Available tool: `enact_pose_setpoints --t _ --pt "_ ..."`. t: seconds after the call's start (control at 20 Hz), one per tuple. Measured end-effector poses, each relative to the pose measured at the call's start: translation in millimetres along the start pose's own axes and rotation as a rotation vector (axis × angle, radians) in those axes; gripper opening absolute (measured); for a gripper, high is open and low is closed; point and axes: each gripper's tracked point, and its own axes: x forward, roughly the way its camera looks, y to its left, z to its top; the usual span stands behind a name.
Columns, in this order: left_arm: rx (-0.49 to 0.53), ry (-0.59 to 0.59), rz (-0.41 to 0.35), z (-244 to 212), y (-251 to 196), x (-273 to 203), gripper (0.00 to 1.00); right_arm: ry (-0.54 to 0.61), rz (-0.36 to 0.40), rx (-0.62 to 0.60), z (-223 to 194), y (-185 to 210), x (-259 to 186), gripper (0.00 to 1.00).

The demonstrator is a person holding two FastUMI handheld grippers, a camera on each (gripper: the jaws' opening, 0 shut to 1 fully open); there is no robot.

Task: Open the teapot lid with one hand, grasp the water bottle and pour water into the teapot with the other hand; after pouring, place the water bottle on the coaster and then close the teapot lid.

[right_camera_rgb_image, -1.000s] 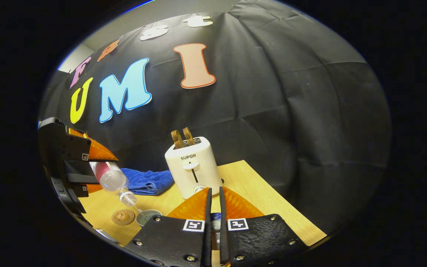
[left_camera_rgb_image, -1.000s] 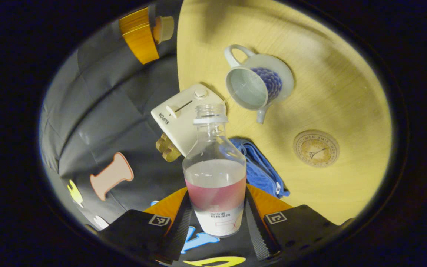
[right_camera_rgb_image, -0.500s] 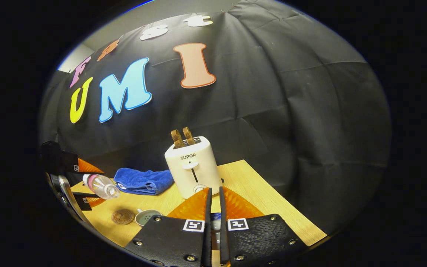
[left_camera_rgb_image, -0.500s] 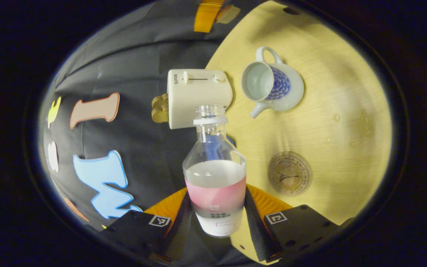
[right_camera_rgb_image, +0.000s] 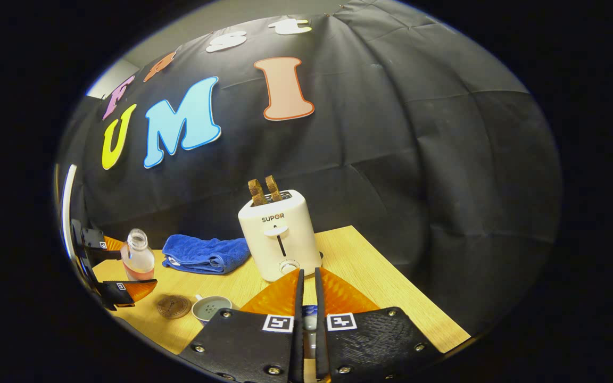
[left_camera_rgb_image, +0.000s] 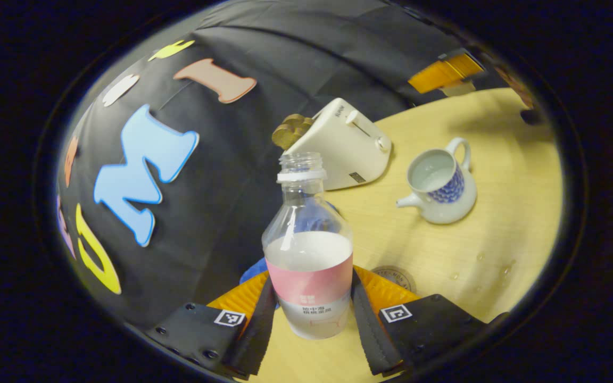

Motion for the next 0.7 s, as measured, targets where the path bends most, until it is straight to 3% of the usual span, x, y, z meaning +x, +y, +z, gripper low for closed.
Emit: enact_pose_setpoints --t 0.1,0.25,0.5,0.7 --pt "-0.143 -0.041 0.043 5.3 -5.7 4.5 0.85 0.002 0.005 -0.005 -0.4 2.1 -0.2 0.08" --pt "-0.386 -0.087 0.031 17.7 -23.2 9.2 0.86 0.004 0.017 -0.010 -0.8 6.0 -0.3 0.08" --pt "-0.596 -0.177 0.072 41.9 -32.7 15.1 0.85 0.002 0.033 -0.013 -1.9 10.4 -0.6 0.08" --pt "-0.678 -0.191 0.092 40.5 -33.4 20.1 0.84 -0.002 0.041 -0.016 -1.4 12.4 -0.6 0.08"
